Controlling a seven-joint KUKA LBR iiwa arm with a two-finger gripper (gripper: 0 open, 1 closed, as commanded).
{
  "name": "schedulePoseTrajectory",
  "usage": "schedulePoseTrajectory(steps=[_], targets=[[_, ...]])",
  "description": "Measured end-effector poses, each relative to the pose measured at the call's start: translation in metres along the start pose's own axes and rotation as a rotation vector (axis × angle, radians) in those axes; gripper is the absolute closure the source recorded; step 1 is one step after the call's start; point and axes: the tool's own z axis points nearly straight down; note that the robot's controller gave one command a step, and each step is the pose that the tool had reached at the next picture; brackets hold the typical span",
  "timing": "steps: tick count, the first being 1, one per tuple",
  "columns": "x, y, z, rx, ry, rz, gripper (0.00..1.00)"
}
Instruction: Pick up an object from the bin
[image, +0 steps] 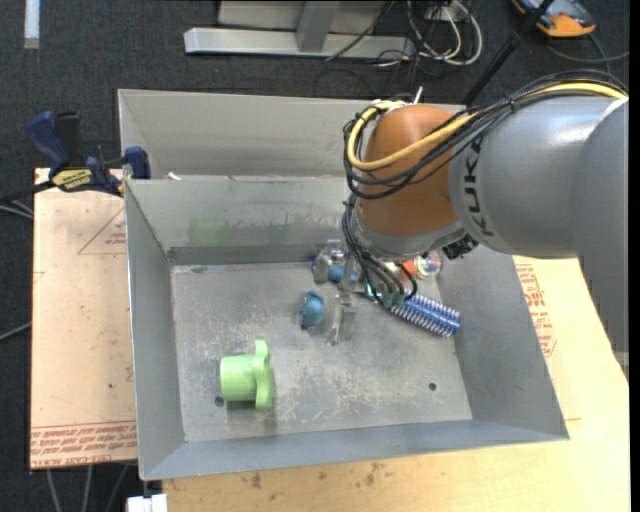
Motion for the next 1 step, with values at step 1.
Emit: schedulePoseTrajectory(steps=[1], targets=[[-0.0124, -0.0104, 0.0844, 0.001, -0.005, -0.478, 0.0]])
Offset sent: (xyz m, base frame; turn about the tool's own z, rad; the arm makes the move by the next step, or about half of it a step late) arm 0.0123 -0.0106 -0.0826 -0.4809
